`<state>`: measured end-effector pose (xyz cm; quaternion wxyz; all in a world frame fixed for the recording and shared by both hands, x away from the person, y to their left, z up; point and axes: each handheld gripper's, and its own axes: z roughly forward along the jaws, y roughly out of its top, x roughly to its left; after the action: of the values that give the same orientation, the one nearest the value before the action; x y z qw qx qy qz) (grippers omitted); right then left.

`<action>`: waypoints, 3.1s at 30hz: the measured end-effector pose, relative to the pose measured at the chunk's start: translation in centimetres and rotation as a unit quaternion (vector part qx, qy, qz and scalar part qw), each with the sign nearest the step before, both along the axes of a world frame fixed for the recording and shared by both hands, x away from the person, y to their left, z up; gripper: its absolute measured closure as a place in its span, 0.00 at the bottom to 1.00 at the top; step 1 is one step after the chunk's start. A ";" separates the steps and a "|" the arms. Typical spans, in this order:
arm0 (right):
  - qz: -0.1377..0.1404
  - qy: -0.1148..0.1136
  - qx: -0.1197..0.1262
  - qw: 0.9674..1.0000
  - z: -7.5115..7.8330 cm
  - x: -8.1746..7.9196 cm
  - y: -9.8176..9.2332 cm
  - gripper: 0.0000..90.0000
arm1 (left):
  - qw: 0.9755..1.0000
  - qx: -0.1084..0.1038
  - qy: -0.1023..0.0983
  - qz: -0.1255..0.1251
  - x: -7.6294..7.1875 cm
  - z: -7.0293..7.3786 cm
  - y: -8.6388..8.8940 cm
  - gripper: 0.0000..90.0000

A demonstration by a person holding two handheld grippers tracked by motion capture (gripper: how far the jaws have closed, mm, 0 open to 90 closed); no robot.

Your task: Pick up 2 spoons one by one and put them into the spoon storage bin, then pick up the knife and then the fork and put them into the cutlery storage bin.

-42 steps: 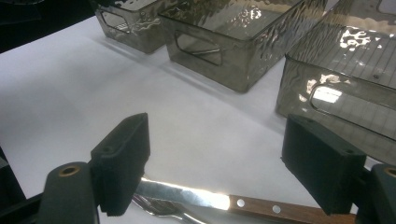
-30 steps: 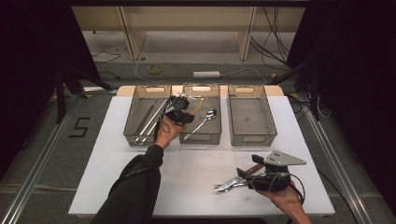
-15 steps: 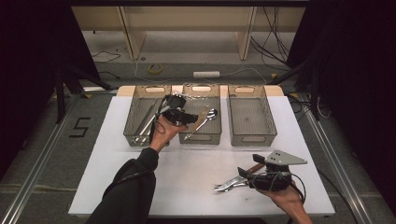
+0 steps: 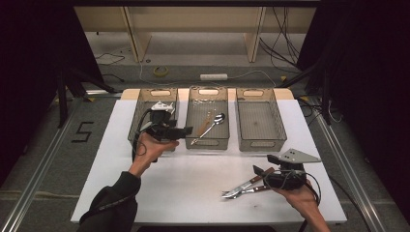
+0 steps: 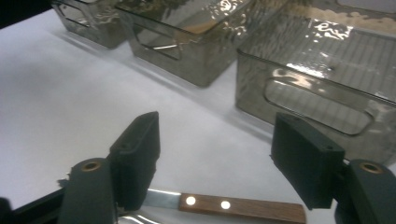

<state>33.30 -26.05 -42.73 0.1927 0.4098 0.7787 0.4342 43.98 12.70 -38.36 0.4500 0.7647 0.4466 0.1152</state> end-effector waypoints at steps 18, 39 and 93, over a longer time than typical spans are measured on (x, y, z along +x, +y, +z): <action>-0.025 0.030 -0.018 0.999 -0.9 2.5 -1.8 0.69 | 0.999 -0.011 -0.036 -0.025 -5.9 -2.6 3.0 0.21; -0.022 0.073 -0.052 0.996 -2.7 4.7 -2.6 0.97 | 0.997 -0.017 -0.073 -0.027 -9.9 -3.7 4.0 0.21; -0.007 0.217 -0.134 0.967 -3.8 -1.4 -2.7 1.00 | 0.995 -0.006 -0.094 -0.025 -11.6 -3.8 4.7 0.20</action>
<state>31.94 -28.78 -46.48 0.0755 0.4702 0.8501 0.2247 32.40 17.41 -42.17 0.4972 0.7589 0.3836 0.1724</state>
